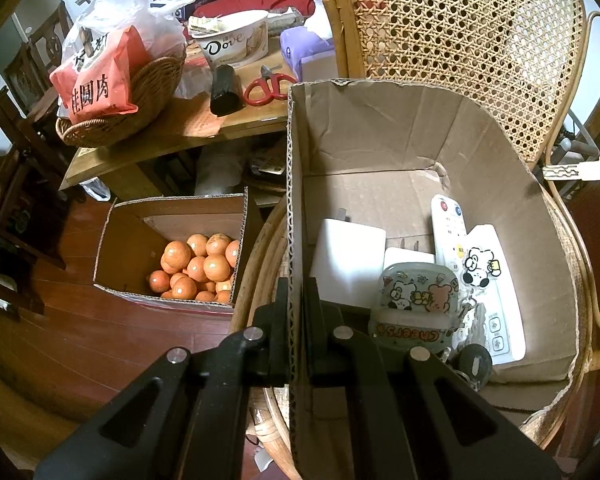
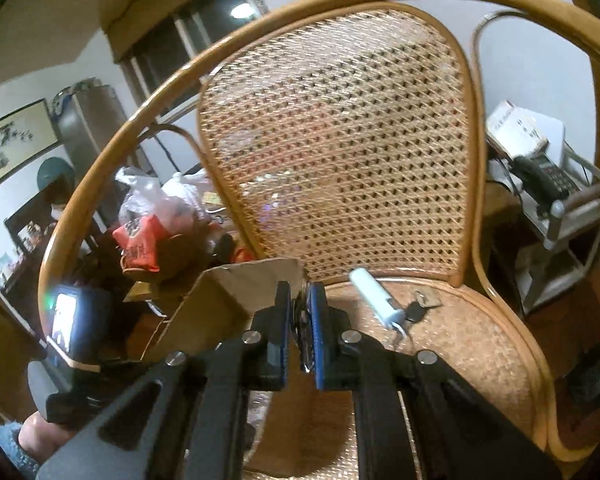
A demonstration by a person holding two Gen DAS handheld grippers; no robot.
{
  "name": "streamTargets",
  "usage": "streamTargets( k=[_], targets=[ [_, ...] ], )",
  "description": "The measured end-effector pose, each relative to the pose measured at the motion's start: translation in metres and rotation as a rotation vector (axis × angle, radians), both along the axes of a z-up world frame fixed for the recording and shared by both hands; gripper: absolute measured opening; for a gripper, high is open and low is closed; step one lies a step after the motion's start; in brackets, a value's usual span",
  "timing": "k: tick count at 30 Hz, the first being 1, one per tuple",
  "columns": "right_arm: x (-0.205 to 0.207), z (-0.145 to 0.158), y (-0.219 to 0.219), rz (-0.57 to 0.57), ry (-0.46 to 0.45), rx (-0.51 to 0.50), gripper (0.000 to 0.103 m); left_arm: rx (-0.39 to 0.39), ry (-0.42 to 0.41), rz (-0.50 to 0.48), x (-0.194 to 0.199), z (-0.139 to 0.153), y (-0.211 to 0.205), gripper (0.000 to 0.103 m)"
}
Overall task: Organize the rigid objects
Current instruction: 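Lift the car key and carry it over the cardboard box, then lower the car key into the box and open the right tool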
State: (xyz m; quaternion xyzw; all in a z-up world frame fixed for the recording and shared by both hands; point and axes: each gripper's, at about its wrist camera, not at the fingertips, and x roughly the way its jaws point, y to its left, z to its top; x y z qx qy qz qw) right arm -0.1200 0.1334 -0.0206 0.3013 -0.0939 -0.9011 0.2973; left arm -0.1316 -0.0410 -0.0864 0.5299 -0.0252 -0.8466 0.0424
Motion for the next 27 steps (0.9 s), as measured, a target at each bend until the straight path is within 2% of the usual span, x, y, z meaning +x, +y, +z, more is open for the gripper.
streamTargets(
  k=[6, 12, 17, 23, 24, 26, 27],
  targets=[
    [0.014, -0.002, -0.029, 0.072, 0.043, 0.056, 0.011, 0.001, 0.000, -0.003, 0.000, 0.000, 0.000, 0.004],
    [0.023, -0.023, -0.063, 0.132, 0.032, 0.177, 0.011, -0.001, 0.000, -0.006, 0.001, 0.000, -0.001, 0.004],
    [0.026, -0.034, -0.078, 0.164, 0.016, 0.241, 0.012, 0.001, -0.001, -0.006, 0.001, 0.000, -0.001, 0.004],
    [0.025, -0.033, -0.075, 0.172, 0.010, 0.222, 0.013, 0.007, -0.001, -0.008, 0.001, 0.000, -0.001, 0.004],
    [0.026, -0.031, -0.075, 0.175, 0.011, 0.215, 0.014, 0.006, -0.001, -0.008, 0.001, 0.000, -0.001, 0.004],
    [0.025, -0.027, -0.073, 0.171, 0.022, 0.207, 0.029, 0.007, -0.002, -0.007, 0.001, 0.000, -0.001, 0.005],
    [0.025, -0.025, -0.069, 0.156, 0.032, 0.201, 0.046, 0.007, -0.003, -0.007, 0.001, 0.000, -0.001, 0.005]
  ],
)
